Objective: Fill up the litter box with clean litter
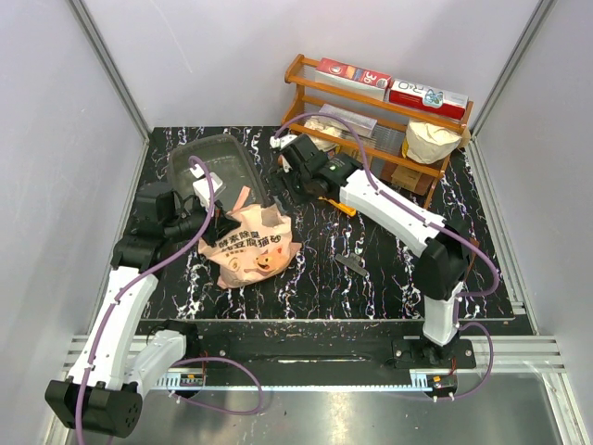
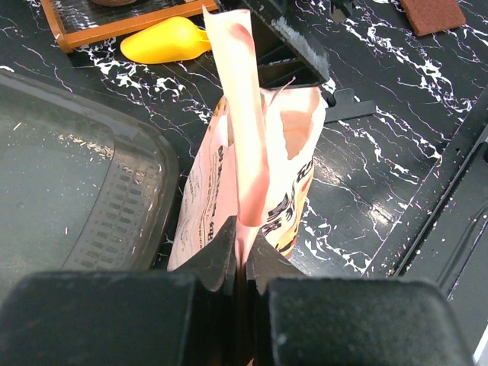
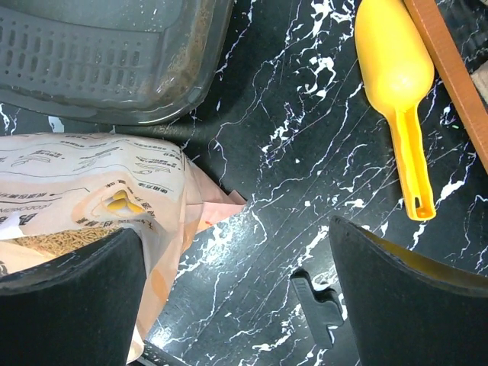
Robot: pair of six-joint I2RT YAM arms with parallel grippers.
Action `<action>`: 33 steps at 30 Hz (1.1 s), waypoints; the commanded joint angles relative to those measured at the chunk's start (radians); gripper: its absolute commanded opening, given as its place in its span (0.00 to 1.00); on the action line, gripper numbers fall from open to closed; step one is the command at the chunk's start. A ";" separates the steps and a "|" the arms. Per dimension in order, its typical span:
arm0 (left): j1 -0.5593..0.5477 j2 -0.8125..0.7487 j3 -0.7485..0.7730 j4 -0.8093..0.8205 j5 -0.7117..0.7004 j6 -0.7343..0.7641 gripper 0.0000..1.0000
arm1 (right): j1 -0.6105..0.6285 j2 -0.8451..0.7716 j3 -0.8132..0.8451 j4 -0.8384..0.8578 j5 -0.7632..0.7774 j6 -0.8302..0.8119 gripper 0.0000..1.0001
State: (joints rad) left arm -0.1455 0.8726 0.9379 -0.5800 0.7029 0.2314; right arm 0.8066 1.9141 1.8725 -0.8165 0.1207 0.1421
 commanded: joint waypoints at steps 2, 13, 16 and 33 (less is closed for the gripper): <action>0.007 -0.049 0.029 0.157 0.033 -0.010 0.00 | -0.070 -0.081 0.036 0.017 0.010 -0.084 1.00; 0.007 -0.040 0.022 0.161 0.032 -0.017 0.00 | -0.017 -0.052 0.086 0.037 -0.297 -0.061 1.00; 0.007 -0.040 0.019 0.161 0.030 -0.020 0.00 | -0.006 -0.044 0.063 0.037 -0.332 -0.058 1.00; 0.007 -0.070 -0.027 0.206 0.007 -0.115 0.00 | 0.045 0.068 0.025 0.019 -0.250 -0.052 1.00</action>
State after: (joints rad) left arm -0.1448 0.8524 0.9012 -0.5346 0.6956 0.1673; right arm 0.8127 2.0037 1.9034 -0.7990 -0.2176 0.0937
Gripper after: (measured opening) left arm 0.046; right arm 0.994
